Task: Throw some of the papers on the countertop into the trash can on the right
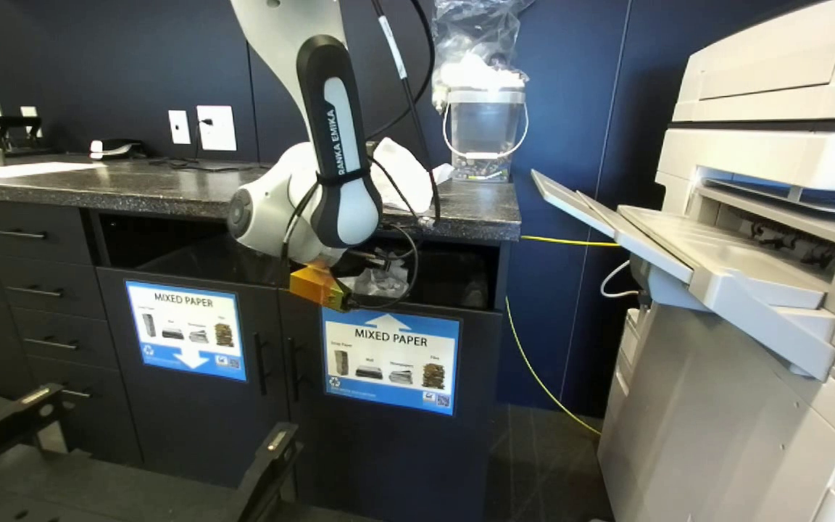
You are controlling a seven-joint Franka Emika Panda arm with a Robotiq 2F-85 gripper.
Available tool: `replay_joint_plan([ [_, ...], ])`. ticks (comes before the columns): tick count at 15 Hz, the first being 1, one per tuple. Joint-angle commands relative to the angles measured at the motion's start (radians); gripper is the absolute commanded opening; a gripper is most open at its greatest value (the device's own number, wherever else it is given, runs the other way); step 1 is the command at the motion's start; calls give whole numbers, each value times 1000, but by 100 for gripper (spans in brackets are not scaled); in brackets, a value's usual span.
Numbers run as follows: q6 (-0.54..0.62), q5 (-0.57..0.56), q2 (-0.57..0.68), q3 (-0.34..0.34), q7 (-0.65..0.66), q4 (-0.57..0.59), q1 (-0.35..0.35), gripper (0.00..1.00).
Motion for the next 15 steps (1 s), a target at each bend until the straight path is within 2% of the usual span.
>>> replay_joint_plan([
  [1, 72, -15, 94, -37, 33, 161, 8, 4],
  [5, 121, -14, 158, -60, 32, 257, 9, 4],
  [8, 141, -15, 200, -51, 16, 317, -8, 4],
  [12, 152, -16, 232, -47, 10, 351, -20, 4],
  [13, 158, -16, 239, -43, 7, 358, -24, 33],
  [14, 158, -16, 242, -40, 6, 361, -28, 34],
  [15, 166, -16, 250, -45, 8, 373, -27, 39],
])
